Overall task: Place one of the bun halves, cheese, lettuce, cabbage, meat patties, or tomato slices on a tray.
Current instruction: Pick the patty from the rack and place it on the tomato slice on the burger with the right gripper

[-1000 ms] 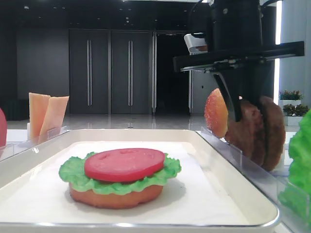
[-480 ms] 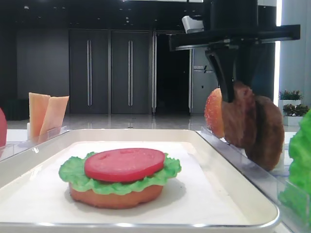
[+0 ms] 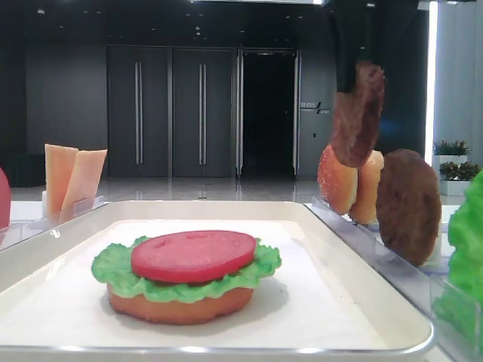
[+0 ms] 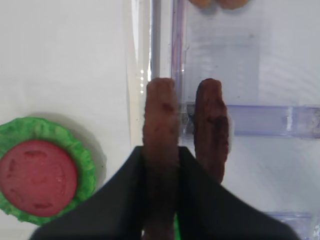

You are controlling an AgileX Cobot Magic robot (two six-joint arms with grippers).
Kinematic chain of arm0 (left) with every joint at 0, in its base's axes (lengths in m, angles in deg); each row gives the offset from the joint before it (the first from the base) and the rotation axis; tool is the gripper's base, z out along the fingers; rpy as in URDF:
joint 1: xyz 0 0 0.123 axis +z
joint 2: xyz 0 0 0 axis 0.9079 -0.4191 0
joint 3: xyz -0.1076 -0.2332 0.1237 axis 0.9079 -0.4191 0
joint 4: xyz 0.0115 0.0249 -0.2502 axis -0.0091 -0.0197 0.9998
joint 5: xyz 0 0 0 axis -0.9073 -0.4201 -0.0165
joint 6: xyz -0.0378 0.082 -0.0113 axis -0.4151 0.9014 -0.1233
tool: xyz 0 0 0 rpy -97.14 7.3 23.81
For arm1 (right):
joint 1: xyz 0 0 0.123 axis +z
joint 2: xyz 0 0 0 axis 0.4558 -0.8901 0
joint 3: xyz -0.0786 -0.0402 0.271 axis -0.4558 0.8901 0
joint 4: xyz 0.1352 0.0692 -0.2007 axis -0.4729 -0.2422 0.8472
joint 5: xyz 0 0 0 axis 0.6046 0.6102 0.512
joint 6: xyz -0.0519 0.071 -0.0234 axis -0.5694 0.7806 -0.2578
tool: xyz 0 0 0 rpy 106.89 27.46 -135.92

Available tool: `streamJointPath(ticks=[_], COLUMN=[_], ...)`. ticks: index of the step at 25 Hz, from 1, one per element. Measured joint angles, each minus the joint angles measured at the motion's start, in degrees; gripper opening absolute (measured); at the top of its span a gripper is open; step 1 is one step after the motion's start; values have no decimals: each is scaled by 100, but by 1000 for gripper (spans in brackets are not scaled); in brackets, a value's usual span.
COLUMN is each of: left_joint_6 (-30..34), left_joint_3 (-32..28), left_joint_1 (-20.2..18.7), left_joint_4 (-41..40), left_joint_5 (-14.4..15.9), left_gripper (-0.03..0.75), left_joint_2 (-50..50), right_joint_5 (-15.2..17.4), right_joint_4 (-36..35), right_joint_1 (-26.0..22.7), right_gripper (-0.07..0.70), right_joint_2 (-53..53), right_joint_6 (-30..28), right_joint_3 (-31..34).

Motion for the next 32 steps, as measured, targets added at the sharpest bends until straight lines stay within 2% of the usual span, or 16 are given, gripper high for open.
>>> streamJointPath(ticks=[10,12,15,20,27,32], left_joint_6=[0,0,0,0,0,0], left_joint_3=[0,0,0,0,0,0], left_joint_1=[0,0,0,0,0,0], left_joint_4=[0,0,0,0,0,0], left_joint_5=[0,0,0,0,0,0], left_gripper=[694,694,694,694,694,694], left_joint_2=[0,0,0,0,0,0], right_joint_5=[-7,-135,-567,-1561,-2688,-3188], right_joint_4=[-453,-713,-1112,-1891,-3640,-4674], right_joint_1=[486,557,601,608,608,608], right_gripper=[145,145,145,145,145,145], right_joint_2=[282,369,442,609,631,631], right_joint_6=[0,0,-109,-581,-1893,-2844], right_joint_3=[160,365,678,1185,1832,2307])
